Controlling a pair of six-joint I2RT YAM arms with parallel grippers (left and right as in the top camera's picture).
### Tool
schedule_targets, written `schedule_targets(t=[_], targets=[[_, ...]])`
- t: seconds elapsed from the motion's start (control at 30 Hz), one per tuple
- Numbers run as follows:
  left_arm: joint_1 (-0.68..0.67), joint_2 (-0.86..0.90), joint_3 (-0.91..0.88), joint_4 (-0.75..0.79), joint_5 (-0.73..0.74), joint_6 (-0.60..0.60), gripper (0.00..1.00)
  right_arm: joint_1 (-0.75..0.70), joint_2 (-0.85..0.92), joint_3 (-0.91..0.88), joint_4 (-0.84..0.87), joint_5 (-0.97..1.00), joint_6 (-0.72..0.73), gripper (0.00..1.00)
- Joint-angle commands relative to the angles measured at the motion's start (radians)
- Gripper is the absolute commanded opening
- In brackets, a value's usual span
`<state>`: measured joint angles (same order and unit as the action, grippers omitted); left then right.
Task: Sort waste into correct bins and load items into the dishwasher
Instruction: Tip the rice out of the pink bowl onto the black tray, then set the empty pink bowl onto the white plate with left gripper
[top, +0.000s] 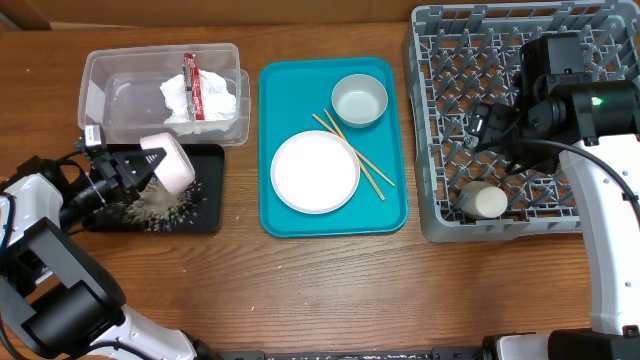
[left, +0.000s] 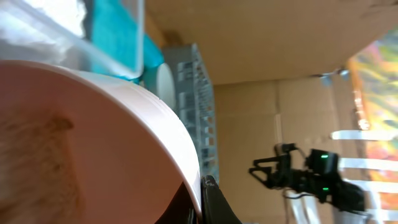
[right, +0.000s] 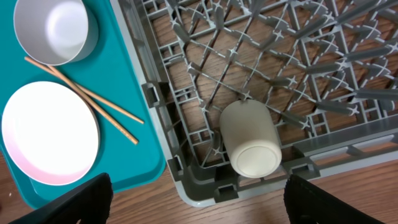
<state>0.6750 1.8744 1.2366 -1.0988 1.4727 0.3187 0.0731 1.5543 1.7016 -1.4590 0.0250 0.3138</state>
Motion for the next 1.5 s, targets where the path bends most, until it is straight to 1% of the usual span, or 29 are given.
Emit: schedule_targets(t=[0.0, 0.23, 0.3, 0.33, 0.4, 0.43, 0.5, 0.67, 0.8, 0.93, 1.07, 1.17, 1.23, 1.27, 1.37, 1.47], targets=[[0.007, -0.003, -0.007, 0.005, 0.109, -0.051, 0.04, 0.005, -0.004, 0.013, 0.002, -0.009, -0.004, 0.90], [0.008, -0.003, -0.007, 0.015, 0.108, -0.191, 0.04, 0.005, -0.004, 0.013, -0.004, -0.009, -0.004, 0.90], [0.008, -0.003, -0.007, 0.074, 0.106, -0.196, 0.04, 0.005, -0.004, 0.013, -0.008, -0.009, -0.004, 0.90], [0.008, 0.001, -0.007, 0.154, 0.089, -0.212, 0.04, 0.005, -0.004, 0.013, -0.010, -0.009, -0.004, 0.90], [0.008, 0.007, -0.007, 0.249, 0.043, -0.370, 0.04, 0.005, -0.004, 0.013, -0.009, -0.008, -0.005, 0.90], [0.008, 0.008, -0.007, 0.264, 0.052, -0.403, 0.04, 0.005, -0.004, 0.013, -0.009, -0.008, -0.004, 0.90], [0.008, 0.008, -0.007, 0.290, 0.109, -0.414, 0.04, 0.005, -0.004, 0.013, -0.010, -0.008, -0.004, 0.90], [0.007, 0.008, -0.007, 0.288, 0.107, -0.432, 0.04, 0.005, -0.004, 0.013, -0.010, -0.009, -0.004, 0.90], [0.012, 0.008, -0.007, 0.296, 0.091, -0.489, 0.04, 0.005, -0.004, 0.013, -0.011, -0.009, -0.004, 0.90], [-0.001, 0.003, -0.005, 0.291, 0.092, -0.491, 0.04, 0.005, -0.004, 0.013, -0.010, -0.011, -0.004, 0.90], [-0.057, -0.044, 0.017, 0.291, 0.069, -0.473, 0.04, 0.005, -0.004, 0.013, -0.010, -0.013, -0.004, 0.90], [-0.149, -0.121, 0.056, 0.291, -0.090, -0.477, 0.04, 0.005, -0.004, 0.013, -0.010, -0.023, -0.004, 0.90], [-0.243, -0.184, 0.085, 0.291, -0.243, -0.477, 0.04, 0.005, -0.004, 0.013, -0.009, -0.027, -0.004, 0.90], [-0.330, -0.227, 0.104, 0.291, -0.395, -0.476, 0.04, 0.005, -0.004, 0.013, -0.009, -0.027, -0.004, 0.90], [-0.512, -0.279, 0.123, 0.305, -0.676, -0.468, 0.04, 0.005, -0.004, 0.013, -0.006, -0.027, -0.004, 0.90], [-0.707, -0.277, 0.123, 0.335, -0.945, -0.416, 0.04, 0.005, -0.004, 0.013, -0.006, -0.027, -0.004, 0.90]])
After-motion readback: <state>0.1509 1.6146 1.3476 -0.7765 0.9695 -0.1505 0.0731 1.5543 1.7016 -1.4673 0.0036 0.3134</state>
